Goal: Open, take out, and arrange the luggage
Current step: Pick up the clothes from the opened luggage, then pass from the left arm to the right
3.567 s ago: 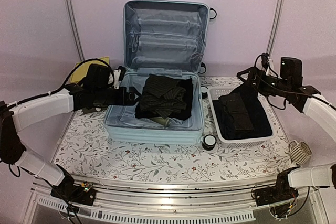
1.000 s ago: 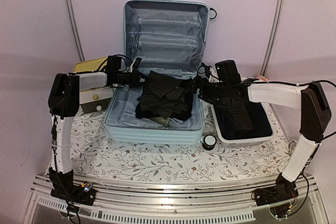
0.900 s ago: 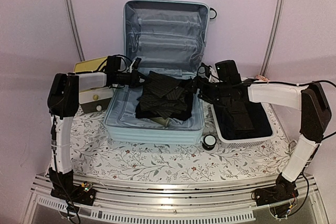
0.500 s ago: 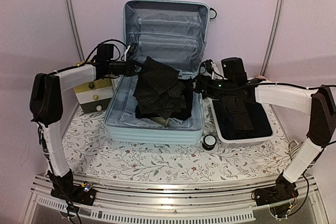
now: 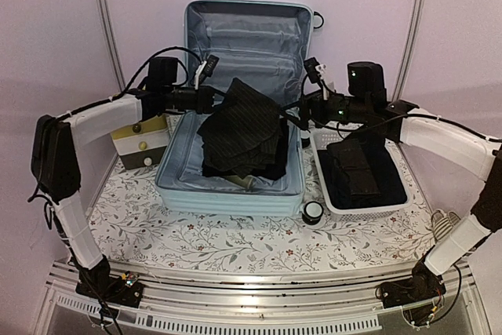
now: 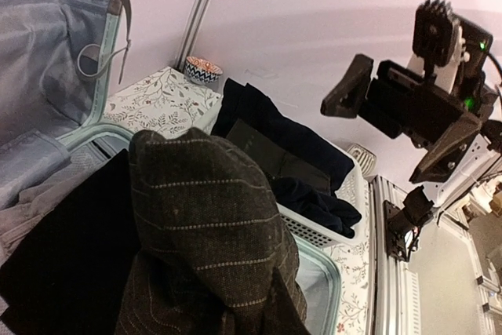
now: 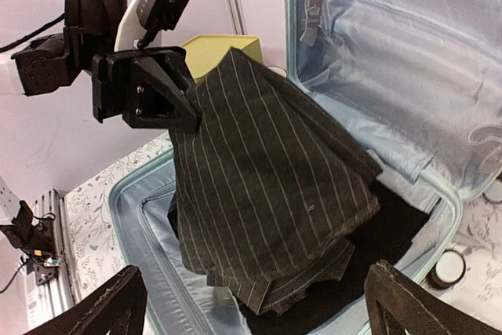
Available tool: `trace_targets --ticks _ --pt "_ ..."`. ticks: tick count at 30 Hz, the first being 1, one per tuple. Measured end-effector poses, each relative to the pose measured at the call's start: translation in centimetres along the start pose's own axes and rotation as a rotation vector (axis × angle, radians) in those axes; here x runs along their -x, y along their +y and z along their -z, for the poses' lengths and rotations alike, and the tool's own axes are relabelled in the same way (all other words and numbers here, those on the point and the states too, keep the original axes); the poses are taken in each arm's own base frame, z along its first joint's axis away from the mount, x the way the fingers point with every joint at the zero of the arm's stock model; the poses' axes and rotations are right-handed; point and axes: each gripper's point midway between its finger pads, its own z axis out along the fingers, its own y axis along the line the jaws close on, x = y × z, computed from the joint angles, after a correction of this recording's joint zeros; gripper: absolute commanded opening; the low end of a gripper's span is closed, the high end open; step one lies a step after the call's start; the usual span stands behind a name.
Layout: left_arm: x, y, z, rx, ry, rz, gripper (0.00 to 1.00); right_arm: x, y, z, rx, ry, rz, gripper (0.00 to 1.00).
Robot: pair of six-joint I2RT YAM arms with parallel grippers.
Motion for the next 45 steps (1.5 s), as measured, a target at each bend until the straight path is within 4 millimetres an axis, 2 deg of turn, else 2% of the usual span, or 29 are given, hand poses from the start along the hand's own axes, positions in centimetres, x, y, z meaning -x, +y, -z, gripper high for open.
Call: trace_targets --ticks 3,8,11,14,17,22,25,32,34,37,39,43,44,45 --pt "-0.7 -0.7 -0.6 0.003 0.030 -0.025 0.00 1.4 0.2 -0.7 0.019 0.004 0.091 0.99" --pt "-1.8 -4.6 -2.8 -0.009 0.105 -0.125 0.00 1.8 1.1 -0.4 0.068 0.035 0.222 0.99" --pt "-2.0 -6.7 -3.3 -0.019 0.126 -0.177 0.00 2.4 1.7 -0.6 0.108 0.059 0.300 0.99" --pt "-2.2 -7.7 -3.4 -0.018 0.140 -0.218 0.00 2.8 2.0 -1.4 0.149 0.081 0.361 0.99" --pt "-2.4 -8.1 -3.4 -0.010 0.154 -0.253 0.00 1.9 2.1 -2.7 0.200 0.128 0.399 0.99" --pt "-3.0 -8.2 -3.5 0.000 0.176 -0.294 0.00 -2.2 2.6 -4.2 0.287 0.239 0.410 0.99" --pt "-3.6 -8.6 -3.7 -0.009 0.197 -0.310 0.00 -3.7 2.9 -4.8 0.317 0.275 0.411 0.99" --pt "-5.0 -10.2 -4.1 -0.047 0.241 -0.359 0.00 -4.4 3.6 -5.0 0.345 0.285 0.423 0.98" --pt "-5.1 -10.5 -4.0 -0.052 0.245 -0.370 0.00 -4.5 4.1 -5.1 0.355 0.287 0.430 0.87" --pt "-5.2 -10.8 -3.7 -0.053 0.248 -0.376 0.00 -5.3 5.3 -5.4 0.386 0.285 0.440 0.67" --pt "-5.4 -11.0 -3.3 -0.050 0.250 -0.381 0.00 -6.8 6.0 -5.4 0.406 0.294 0.432 0.51" --pt "-6.6 -11.3 -2.8 -0.046 0.275 -0.375 0.00 -10.0 7.2 -5.1 0.418 0.319 0.406 0.12" --pt "-7.1 -11.5 -2.8 -0.049 0.283 -0.373 0.00 -10.5 7.6 -4.9 0.413 0.320 0.398 0.05" --pt "-7.4 -11.7 -2.7 -0.051 0.288 -0.372 0.02 -10.7 7.9 -4.7 0.409 0.316 0.396 0.03"
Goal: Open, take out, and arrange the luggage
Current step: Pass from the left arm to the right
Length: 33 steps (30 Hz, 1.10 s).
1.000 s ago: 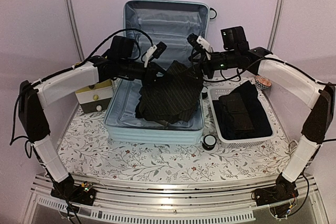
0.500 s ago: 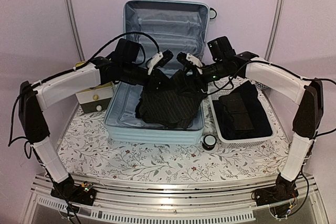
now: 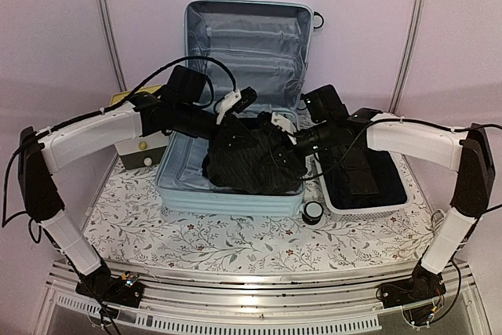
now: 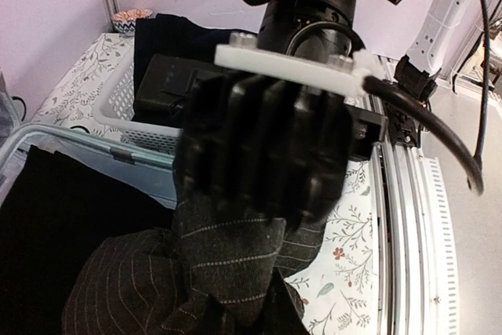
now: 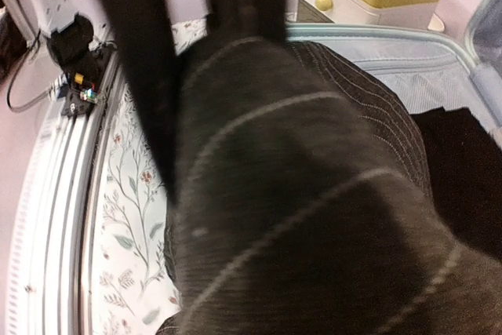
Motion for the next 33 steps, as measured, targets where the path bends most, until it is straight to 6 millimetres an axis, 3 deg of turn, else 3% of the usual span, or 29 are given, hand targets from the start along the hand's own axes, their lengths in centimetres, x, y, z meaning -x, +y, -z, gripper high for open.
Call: trace_targets --ticks 4,6,9,11,15,19,28,33 --pt "0.8 -0.8 0.4 0.007 -0.016 -0.022 0.06 0.6 0.6 0.8 -0.044 -0.028 -0.025 0.02" --pt "1.6 -1.1 0.8 0.021 -0.041 -0.042 0.13 1.6 0.4 1.6 -0.080 -0.051 -0.038 0.02" --pt "2.7 -1.1 1.5 0.051 -0.079 -0.059 0.36 2.7 0.3 2.5 -0.118 -0.073 -0.075 0.01" --pt "3.0 -1.2 2.0 0.075 -0.090 -0.068 0.57 3.1 0.1 3.0 -0.141 -0.076 -0.111 0.01" --pt "3.3 -0.8 3.3 0.148 -0.115 -0.042 0.81 4.0 -0.1 4.8 -0.187 -0.085 -0.222 0.01" --pt "4.6 -0.8 5.5 0.222 -0.167 -0.029 0.97 5.2 0.1 7.3 -0.234 -0.116 -0.316 0.01" --pt "8.8 -2.3 12.0 0.340 -0.348 -0.017 0.98 7.6 0.4 12.7 -0.349 -0.172 -0.494 0.01" --pt "9.1 -2.5 13.2 0.365 -0.376 0.019 0.98 7.5 -0.4 14.7 -0.410 -0.155 -0.601 0.02"
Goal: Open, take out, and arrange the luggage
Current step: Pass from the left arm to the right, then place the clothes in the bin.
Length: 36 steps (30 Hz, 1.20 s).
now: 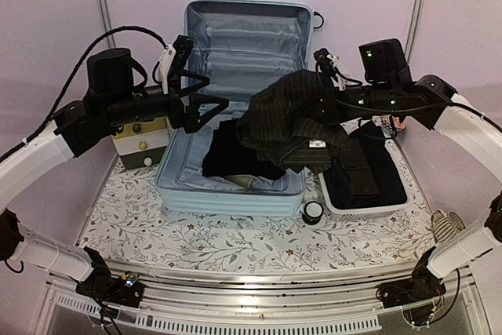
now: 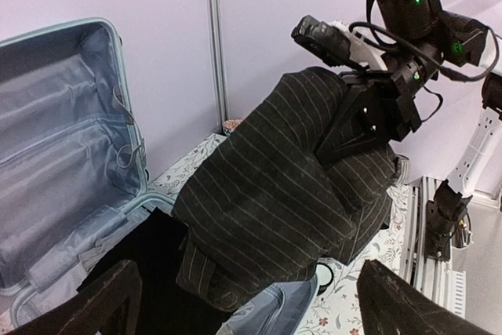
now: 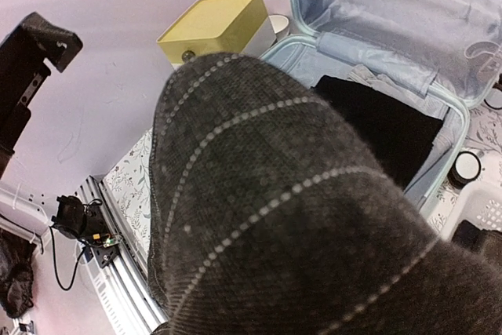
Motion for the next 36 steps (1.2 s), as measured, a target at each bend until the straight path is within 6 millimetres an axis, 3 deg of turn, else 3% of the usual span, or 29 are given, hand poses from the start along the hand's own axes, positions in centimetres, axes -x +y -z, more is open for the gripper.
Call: trace_targets --ticks 6,12,16,22,29,36 --pt "-1.3 0.0 0.0 0.006 0.027 0.046 0.98 0.3 -3.4 2.0 -0.020 0.028 -0.164 0.02" --pt "-1.9 -0.1 0.4 0.010 0.036 0.067 0.98 -1.3 -8.2 3.9 -0.082 0.060 -0.311 0.02" --pt "-2.0 -0.1 0.8 0.014 0.036 0.074 0.98 -2.3 -10.4 5.4 -0.123 0.057 -0.369 0.02" --pt "-3.1 0.2 0.7 0.032 0.057 0.091 0.97 -2.1 -11.7 7.4 -0.192 -0.006 -0.401 0.01" --pt "-4.0 0.3 0.5 0.036 0.074 0.110 0.97 -1.6 -13.0 9.1 -0.268 -0.202 -0.528 0.02" --pt "-4.5 0.3 0.2 0.038 0.083 0.118 0.97 1.2 -15.6 10.7 -0.346 -0.449 -0.731 0.02"
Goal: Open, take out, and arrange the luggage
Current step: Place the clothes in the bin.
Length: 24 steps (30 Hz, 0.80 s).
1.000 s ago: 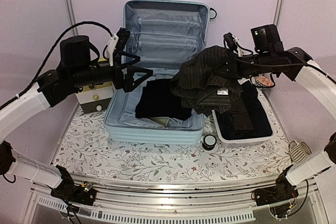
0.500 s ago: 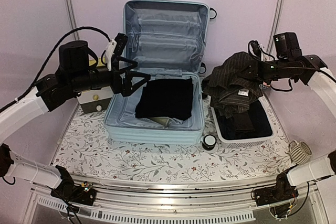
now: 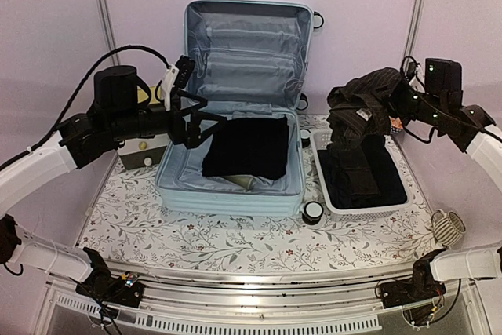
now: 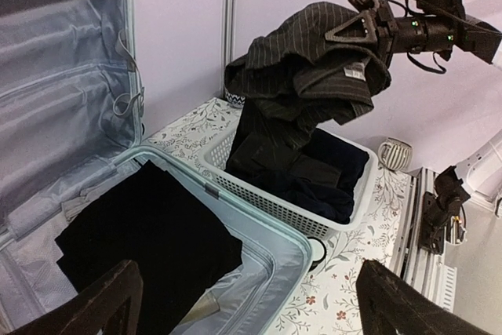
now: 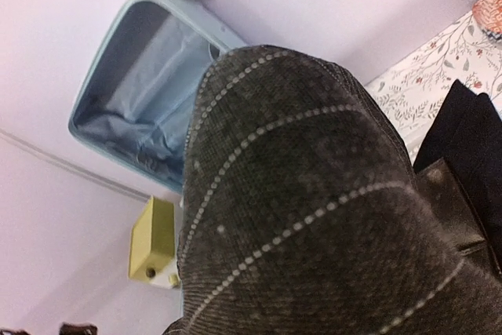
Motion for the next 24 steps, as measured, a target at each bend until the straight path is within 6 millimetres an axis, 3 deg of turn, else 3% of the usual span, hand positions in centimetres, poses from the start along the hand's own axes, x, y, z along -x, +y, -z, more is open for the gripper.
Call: trace_targets --ticks 6,13,19,24 --pt "-0.8 0.2 -0.5 0.003 0.018 0.005 0.97 3.3 -1.1 -0.7 -0.003 -0.222 -0.249 0.02" --pt "-1.2 0.3 -0.8 0.002 0.023 0.006 0.97 3.7 -3.4 -5.3 -0.005 -0.311 -0.515 0.02" --pt "-1.6 0.5 -1.1 0.002 0.031 0.008 0.97 5.1 -3.0 -9.2 0.017 -0.406 -0.557 0.02" --pt "-1.7 0.6 -1.2 0.003 0.033 0.007 0.97 7.2 -2.4 -9.8 0.075 -0.519 -0.545 0.02"
